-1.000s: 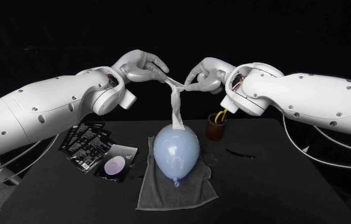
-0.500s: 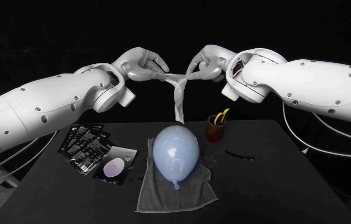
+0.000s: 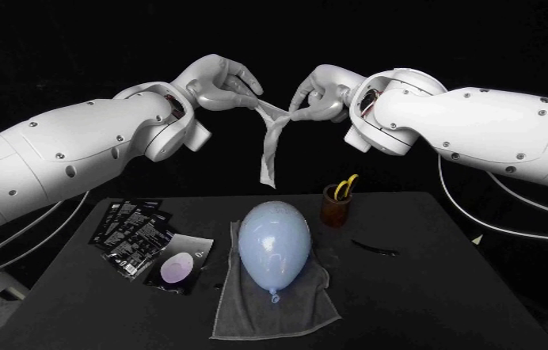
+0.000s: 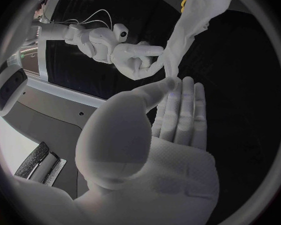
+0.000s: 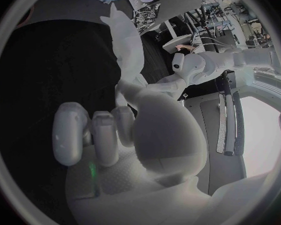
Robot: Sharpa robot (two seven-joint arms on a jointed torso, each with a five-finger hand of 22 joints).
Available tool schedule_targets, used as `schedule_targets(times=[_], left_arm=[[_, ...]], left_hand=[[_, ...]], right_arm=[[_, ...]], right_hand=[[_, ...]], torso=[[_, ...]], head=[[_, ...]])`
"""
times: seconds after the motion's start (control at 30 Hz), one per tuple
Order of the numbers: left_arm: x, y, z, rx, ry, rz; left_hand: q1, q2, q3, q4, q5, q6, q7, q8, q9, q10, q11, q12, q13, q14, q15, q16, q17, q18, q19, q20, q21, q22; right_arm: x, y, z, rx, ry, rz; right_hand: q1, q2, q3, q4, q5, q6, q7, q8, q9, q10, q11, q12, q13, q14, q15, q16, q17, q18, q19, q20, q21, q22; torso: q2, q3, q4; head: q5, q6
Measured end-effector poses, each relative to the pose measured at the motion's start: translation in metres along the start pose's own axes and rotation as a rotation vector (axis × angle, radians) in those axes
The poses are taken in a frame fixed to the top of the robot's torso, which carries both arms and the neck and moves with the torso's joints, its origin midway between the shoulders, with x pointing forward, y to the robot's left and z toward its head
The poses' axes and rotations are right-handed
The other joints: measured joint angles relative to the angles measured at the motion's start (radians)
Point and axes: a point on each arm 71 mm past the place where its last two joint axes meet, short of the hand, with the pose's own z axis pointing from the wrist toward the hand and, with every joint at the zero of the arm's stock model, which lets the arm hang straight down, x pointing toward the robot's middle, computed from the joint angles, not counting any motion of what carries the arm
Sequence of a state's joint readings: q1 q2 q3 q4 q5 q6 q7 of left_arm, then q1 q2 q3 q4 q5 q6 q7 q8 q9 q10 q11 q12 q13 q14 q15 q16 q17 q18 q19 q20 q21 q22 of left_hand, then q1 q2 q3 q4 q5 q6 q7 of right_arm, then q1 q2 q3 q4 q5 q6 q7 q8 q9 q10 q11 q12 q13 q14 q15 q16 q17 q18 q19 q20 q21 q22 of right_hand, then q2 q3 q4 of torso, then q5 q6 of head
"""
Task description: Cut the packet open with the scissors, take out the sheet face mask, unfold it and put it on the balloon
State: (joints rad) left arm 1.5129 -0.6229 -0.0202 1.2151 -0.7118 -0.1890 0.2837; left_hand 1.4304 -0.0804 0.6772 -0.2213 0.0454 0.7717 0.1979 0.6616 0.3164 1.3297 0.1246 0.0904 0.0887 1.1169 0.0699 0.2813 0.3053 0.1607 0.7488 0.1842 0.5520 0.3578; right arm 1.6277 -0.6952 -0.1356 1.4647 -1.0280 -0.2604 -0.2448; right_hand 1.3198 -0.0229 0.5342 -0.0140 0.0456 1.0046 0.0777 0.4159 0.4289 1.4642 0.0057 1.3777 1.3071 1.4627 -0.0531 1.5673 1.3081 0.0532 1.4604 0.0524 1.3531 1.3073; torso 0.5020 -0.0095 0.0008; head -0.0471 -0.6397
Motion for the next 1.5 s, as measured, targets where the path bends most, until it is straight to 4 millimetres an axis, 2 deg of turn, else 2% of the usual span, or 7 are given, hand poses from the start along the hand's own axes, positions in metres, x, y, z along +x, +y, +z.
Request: schedule_targets(times=[0.37,0.9,0.97,1.13,1.27,1.4,1.5], left_arm=[[-0.017,0.004,0.004,-0.011,-0.041,0.028],[0.002,-0.004,0.004,0.001,0.014,0.013],[0.003,-0.005,0.004,-0.001,0.019,0.000],[0.007,-0.006,0.002,-0.018,0.026,-0.035],[0.009,-0.007,0.002,-0.030,0.029,-0.055],[0.012,-0.008,0.002,-0.041,0.036,-0.073],[0.015,-0.008,0.002,-0.050,0.041,-0.084]], left_hand=[[0.000,0.000,-0.001,-0.001,0.000,0.000,0.000,0.000,-0.001,0.000,0.000,0.000,0.000,0.000,0.000,-0.004,0.000,0.000,0.000,0.000,0.000,0.000],[0.000,0.000,-0.001,-0.001,0.000,0.000,0.000,0.000,-0.004,0.000,0.000,-0.002,0.000,-0.002,0.002,-0.010,0.000,0.011,0.009,-0.002,0.004,0.000],[0.000,0.000,-0.001,-0.001,0.000,0.000,0.000,0.000,-0.005,0.000,0.000,-0.001,0.000,-0.002,0.002,-0.010,0.001,0.015,0.017,-0.009,0.004,0.000],[0.000,0.000,-0.002,-0.002,0.000,0.000,0.000,0.000,-0.007,-0.003,-0.003,0.005,0.000,0.006,-0.001,-0.014,0.004,0.017,0.036,-0.014,0.008,-0.002],[0.000,0.000,-0.002,-0.002,0.000,0.000,0.000,0.000,-0.007,-0.003,-0.003,0.005,0.000,0.007,0.000,-0.014,0.004,0.017,0.036,-0.014,0.008,-0.003],[0.000,0.000,-0.003,-0.003,-0.001,0.000,0.000,0.000,-0.007,-0.004,-0.003,0.005,0.000,0.007,0.000,-0.014,0.004,0.017,0.036,-0.014,0.008,-0.003],[0.000,0.000,-0.003,-0.003,-0.003,0.000,0.000,0.000,-0.007,-0.004,-0.003,0.005,0.000,0.007,0.000,-0.014,0.003,0.017,0.036,-0.014,0.008,-0.003]], right_arm=[[-0.001,0.004,0.001,-0.040,-0.028,-0.115],[0.006,0.005,0.003,-0.104,-0.120,-0.112],[0.009,0.003,0.003,-0.093,-0.116,-0.084],[0.025,-0.005,0.000,-0.045,-0.098,0.032],[0.038,-0.011,-0.006,0.002,-0.084,0.106],[0.050,-0.016,-0.012,0.051,-0.071,0.178],[0.058,-0.017,-0.016,0.078,-0.066,0.230]], right_hand=[[-0.001,-0.001,0.005,-0.004,-0.001,0.004,0.001,0.001,0.000,-0.001,0.001,0.005,0.001,0.000,0.000,-0.001,0.000,0.000,0.002,-0.002,0.015,0.000],[-0.007,-0.007,0.016,0.005,-0.002,0.005,0.001,0.002,0.000,-0.002,0.002,-0.004,0.001,0.000,0.000,0.000,-0.001,0.000,0.002,-0.003,0.028,0.001],[-0.024,-0.024,0.014,0.010,-0.003,-0.006,0.006,0.008,0.001,-0.002,0.002,-0.032,0.001,0.000,0.000,0.000,-0.001,0.000,0.002,-0.002,0.007,0.001],[-0.194,-0.122,-0.116,0.150,-0.001,-0.093,0.043,-0.049,-0.009,-0.059,0.034,-0.150,0.001,0.004,0.021,-0.002,0.000,0.000,-0.006,0.012,-0.089,0.000],[-0.287,-0.163,-0.220,0.276,0.081,-0.113,0.052,-0.063,-0.020,-0.105,0.042,-0.214,-0.015,0.004,0.028,-0.024,0.000,0.001,-0.026,0.034,-0.150,0.000],[-0.332,-0.165,-0.311,0.305,0.184,-0.138,0.063,-0.068,-0.025,-0.172,0.054,-0.300,-0.077,0.004,0.039,-0.060,0.000,0.031,-0.073,0.041,-0.256,0.000],[-0.356,-0.149,-0.367,0.306,0.244,-0.144,0.065,-0.068,-0.025,-0.180,0.059,-0.304,-0.093,0.004,0.039,-0.063,0.000,0.032,-0.077,0.044,-0.277,0.000]], torso=[[0.000,0.0005,0.0001],[0.002,-0.0010,0.0012],[0.002,-0.0008,0.0014],[0.002,0.0005,0.0015],[0.003,0.0012,0.0012],[0.003,0.0012,0.0001],[0.003,0.0016,-0.0002]], head=[[0.000,0.008],[0.007,0.014],[0.009,0.015],[0.013,0.015],[0.015,0.014],[0.016,0.014],[0.016,0.014]])
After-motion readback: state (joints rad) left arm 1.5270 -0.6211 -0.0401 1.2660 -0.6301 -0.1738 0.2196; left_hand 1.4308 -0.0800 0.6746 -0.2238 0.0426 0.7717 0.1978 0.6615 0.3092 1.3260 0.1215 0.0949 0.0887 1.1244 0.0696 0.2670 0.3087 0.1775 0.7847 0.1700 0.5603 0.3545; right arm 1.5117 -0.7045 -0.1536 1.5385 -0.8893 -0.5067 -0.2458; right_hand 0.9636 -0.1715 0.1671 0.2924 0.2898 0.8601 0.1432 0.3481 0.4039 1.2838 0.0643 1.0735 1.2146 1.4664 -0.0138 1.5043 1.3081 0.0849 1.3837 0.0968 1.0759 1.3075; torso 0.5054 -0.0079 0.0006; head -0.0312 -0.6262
